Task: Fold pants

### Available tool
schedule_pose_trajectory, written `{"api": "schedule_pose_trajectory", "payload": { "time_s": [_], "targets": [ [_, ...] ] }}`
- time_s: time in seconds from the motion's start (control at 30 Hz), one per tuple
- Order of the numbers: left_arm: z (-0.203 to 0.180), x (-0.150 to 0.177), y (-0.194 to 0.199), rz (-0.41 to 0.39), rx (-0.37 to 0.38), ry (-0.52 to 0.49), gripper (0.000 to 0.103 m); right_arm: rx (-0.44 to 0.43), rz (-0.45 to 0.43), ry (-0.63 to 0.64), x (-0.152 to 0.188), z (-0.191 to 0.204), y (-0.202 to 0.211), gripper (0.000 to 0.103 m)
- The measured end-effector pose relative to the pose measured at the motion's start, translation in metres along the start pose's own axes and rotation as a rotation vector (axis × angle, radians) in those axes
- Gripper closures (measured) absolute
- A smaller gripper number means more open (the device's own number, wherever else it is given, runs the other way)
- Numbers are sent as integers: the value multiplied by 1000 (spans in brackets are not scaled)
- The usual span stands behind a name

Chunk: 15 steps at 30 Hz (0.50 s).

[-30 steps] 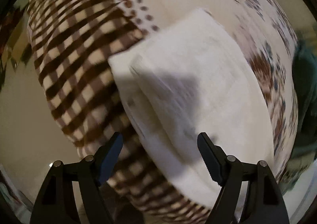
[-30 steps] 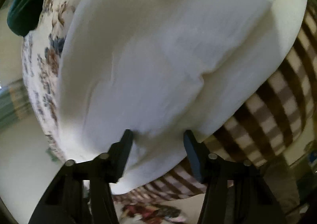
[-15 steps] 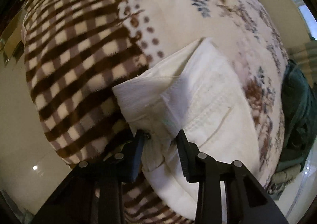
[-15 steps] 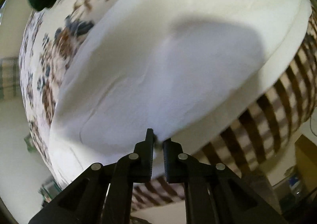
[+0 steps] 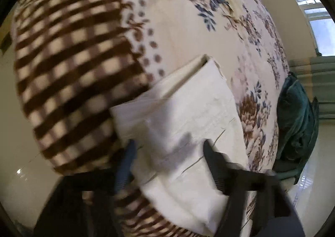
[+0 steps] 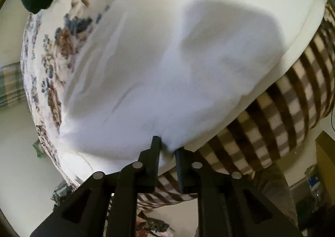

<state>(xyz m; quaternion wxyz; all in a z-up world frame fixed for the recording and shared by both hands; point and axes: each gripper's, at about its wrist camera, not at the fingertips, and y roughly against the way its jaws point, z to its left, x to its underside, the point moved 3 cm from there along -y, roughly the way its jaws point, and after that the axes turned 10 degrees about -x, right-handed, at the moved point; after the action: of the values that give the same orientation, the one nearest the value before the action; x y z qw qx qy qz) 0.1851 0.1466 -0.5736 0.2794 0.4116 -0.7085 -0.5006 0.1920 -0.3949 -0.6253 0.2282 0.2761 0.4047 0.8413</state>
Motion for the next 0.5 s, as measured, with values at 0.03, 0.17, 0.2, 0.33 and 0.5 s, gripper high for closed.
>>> {"api": "schedule_pose_trajectory", "payload": {
  "time_s": [0.03, 0.17, 0.2, 0.33, 0.5],
  "targets": [
    [-3, -2, -4, -3, -16, -8, 37, 0, 9, -6, -1, -1, -6, 73],
    [-7, -5, -23, -40, -103, -12, 65, -1, -14, -31, 0, -9, -20, 71],
    [-8, -6, -20, -64, -113, -26, 75, -4, -40, -24, 1, -9, -19, 86],
    [-18, -4, 14, -115, -81, -124, 82, -1, -105, 46, 13, -1, -4, 92],
    [-10, -21, 30, -96, -63, -130, 83, -6, -100, 92, 23, 11, 15, 92]
  ]
}}
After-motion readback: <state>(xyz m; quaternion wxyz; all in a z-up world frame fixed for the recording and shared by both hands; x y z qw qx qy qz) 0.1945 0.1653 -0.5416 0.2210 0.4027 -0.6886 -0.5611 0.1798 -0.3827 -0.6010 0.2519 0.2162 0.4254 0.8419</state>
